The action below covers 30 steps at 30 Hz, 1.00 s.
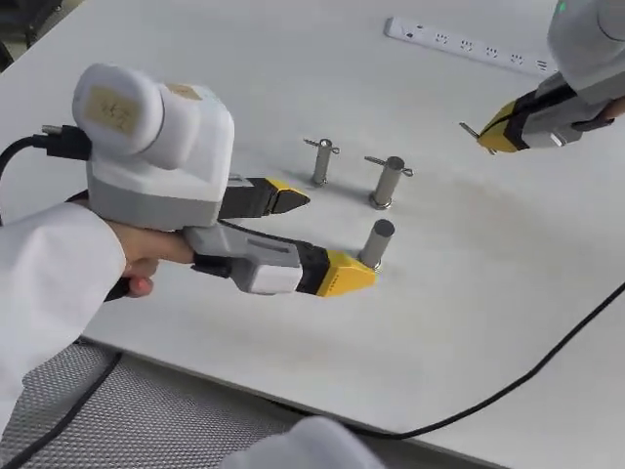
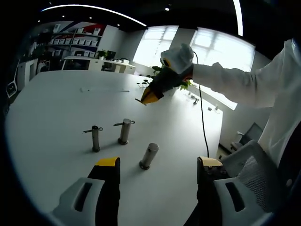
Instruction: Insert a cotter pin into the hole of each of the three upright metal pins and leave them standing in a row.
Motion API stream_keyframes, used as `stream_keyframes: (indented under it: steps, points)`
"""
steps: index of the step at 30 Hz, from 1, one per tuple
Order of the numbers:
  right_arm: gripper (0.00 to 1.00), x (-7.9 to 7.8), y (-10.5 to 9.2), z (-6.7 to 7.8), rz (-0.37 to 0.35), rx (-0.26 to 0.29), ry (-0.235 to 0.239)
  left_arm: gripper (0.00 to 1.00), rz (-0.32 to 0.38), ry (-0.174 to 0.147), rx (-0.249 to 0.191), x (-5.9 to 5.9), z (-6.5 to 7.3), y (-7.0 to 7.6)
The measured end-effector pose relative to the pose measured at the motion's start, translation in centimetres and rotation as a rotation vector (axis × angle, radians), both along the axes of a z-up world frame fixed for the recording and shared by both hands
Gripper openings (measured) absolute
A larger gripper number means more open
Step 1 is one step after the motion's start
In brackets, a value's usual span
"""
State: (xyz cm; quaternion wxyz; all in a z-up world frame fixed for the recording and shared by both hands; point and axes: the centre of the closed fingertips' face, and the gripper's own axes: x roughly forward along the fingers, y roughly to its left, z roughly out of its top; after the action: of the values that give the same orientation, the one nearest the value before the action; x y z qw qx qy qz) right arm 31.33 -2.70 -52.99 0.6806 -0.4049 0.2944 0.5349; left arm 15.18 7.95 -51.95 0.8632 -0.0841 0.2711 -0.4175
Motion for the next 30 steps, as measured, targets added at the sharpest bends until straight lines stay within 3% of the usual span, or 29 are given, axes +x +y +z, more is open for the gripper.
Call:
stream_keyframes:
  steps: [2,3,6,9,12,16,22,26,30]
  points:
    - [0.00,-1.2,0.7,1.2,0.000,0.069,-0.020,0.57,-0.009,0.013,-0.018,0.0,0.4,-0.2]
    - [0.00,-2.2,0.8,1.7,0.006,0.078,-0.036,0.54,-0.009,0.035,-0.043,0.2,0.7,-0.4]
    - [0.00,-4.2,1.3,2.9,0.028,0.110,-0.079,0.49,-0.006,0.032,-0.061,0.7,1.3,-0.7]
    - [0.00,-5.6,1.9,3.8,0.082,0.150,-0.129,0.41,0.000,0.060,-0.089,1.2,1.7,-1.4]
    - [0.00,-7.4,1.9,4.2,0.087,0.159,-0.141,0.37,0.017,0.123,-0.123,1.5,1.7,-2.0]
    - [0.00,-9.6,2.1,4.2,0.125,0.152,-0.169,0.30,0.008,0.148,-0.127,2.0,1.5,-2.8]
    - [0.00,-12.5,2.4,2.6,0.136,0.147,-0.159,0.24,0.026,0.195,-0.189,2.6,1.9,-4.1]
    - [0.00,-14.3,2.8,2.1,0.129,0.164,-0.147,0.17,0.019,0.212,-0.187,2.4,1.4,-4.9]
    - [0.00,-15.6,3.3,1.7,0.128,0.174,-0.145,0.16,-0.004,0.236,-0.199,1.9,1.1,-6.2]
